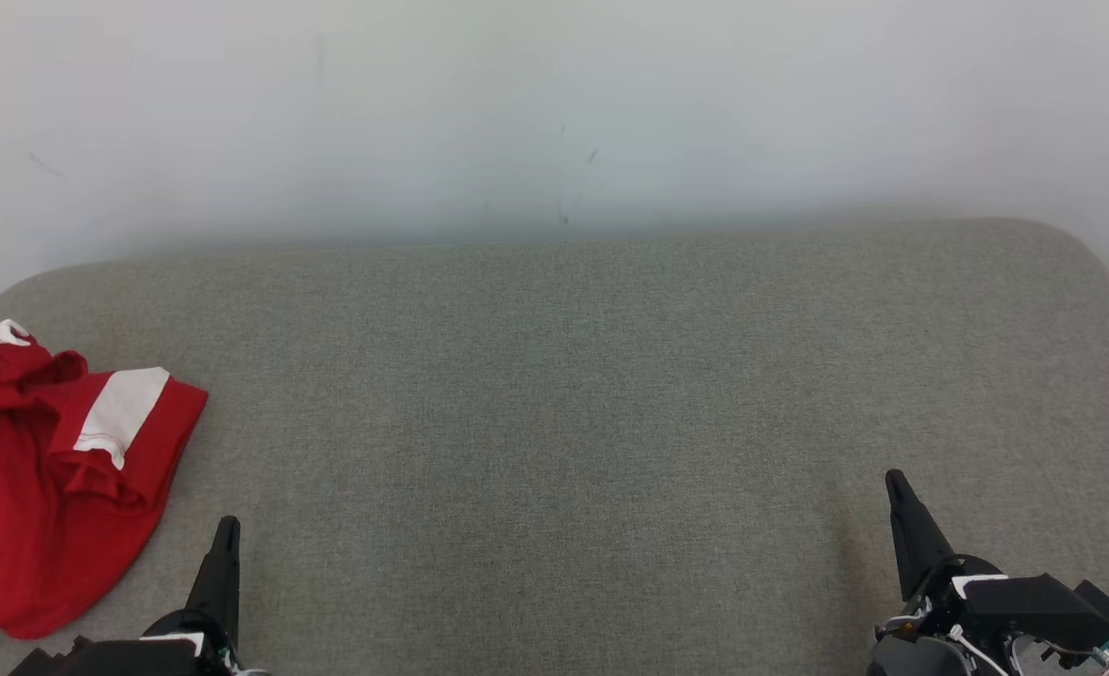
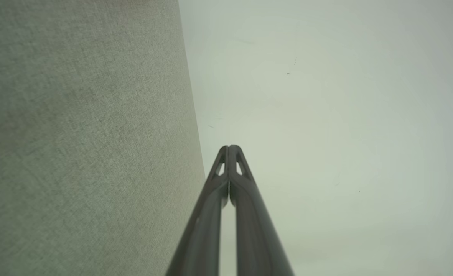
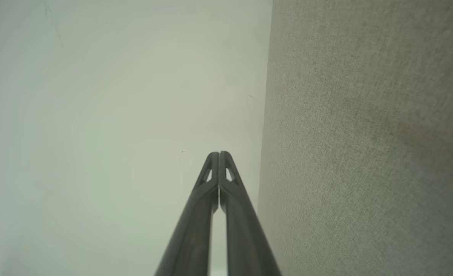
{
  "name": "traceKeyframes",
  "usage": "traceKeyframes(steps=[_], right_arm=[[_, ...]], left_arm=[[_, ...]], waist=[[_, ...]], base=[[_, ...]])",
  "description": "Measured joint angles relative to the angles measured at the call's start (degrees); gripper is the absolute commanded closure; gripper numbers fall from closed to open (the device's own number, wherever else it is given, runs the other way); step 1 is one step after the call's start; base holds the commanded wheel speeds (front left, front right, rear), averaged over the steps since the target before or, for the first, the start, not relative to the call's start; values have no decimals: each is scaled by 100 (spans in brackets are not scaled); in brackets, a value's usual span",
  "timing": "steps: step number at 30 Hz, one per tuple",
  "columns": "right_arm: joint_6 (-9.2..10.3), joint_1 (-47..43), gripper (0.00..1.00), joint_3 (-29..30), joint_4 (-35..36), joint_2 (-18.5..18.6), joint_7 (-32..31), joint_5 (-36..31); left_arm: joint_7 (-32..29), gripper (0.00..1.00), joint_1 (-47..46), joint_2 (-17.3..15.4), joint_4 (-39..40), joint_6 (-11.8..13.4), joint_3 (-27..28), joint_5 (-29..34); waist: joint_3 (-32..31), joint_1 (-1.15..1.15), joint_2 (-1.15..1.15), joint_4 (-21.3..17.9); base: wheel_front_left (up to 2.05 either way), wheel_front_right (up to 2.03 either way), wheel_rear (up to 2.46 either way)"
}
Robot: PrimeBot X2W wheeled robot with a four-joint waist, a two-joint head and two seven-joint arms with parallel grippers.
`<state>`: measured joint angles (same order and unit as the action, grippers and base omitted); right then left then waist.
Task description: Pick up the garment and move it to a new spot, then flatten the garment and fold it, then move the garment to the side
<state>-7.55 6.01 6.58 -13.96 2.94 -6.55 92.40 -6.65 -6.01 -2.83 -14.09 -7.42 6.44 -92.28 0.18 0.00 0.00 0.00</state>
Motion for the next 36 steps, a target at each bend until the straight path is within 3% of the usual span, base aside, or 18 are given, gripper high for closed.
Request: traceKeyframes(steps=[36], right_arm=[[0, 0, 100, -1, 2, 0, 0, 1]], left_arm=[[0, 100, 0, 0, 0, 0, 2, 0]], waist=[[0, 0, 0, 0]], base=[[0, 0, 0]])
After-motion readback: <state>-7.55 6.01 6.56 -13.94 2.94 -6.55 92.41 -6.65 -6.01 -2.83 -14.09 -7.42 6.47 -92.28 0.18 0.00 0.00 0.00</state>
